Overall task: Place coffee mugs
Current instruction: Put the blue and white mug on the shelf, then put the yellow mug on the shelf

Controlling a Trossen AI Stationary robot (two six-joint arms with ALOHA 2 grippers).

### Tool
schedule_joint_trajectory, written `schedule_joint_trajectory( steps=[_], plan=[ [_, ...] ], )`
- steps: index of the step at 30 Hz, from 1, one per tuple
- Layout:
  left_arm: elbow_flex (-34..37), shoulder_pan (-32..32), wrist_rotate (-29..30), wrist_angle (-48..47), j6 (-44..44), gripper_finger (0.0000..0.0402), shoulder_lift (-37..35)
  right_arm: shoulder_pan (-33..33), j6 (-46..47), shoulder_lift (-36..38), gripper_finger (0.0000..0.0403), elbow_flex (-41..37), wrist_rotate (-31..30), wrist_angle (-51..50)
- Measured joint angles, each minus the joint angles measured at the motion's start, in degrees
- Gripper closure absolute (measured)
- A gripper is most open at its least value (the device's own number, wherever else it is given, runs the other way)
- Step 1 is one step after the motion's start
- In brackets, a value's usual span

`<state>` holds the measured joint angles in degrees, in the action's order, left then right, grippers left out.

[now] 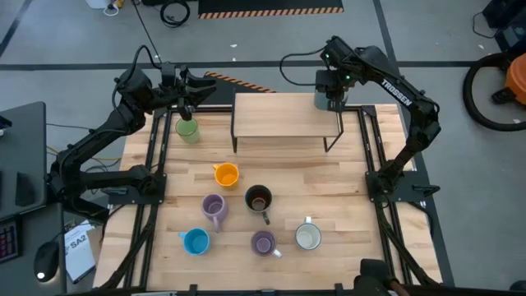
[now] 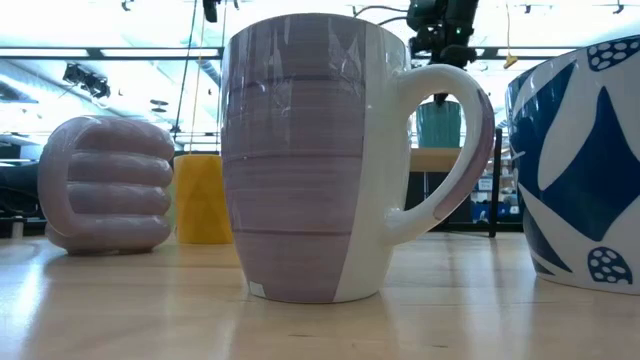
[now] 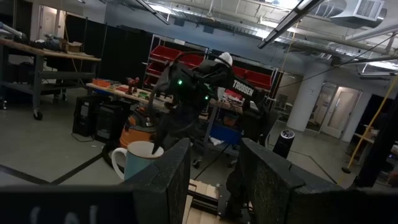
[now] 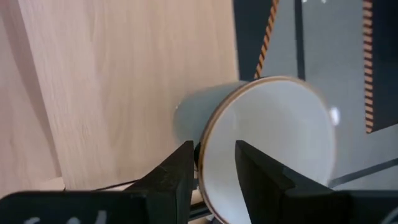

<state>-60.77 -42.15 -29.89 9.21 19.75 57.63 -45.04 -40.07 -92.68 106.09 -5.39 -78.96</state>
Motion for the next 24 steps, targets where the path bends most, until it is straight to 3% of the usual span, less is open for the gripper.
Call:
schedule_joint_trajectory(
  steps=[24],
  plan=[
    [0.0, -0.1, 0.0, -0.4, 4.1, 0.0256, 0.0, 1.8, 4.0, 2.3, 0.0281, 3.3, -1.0, 0.1]
  ],
)
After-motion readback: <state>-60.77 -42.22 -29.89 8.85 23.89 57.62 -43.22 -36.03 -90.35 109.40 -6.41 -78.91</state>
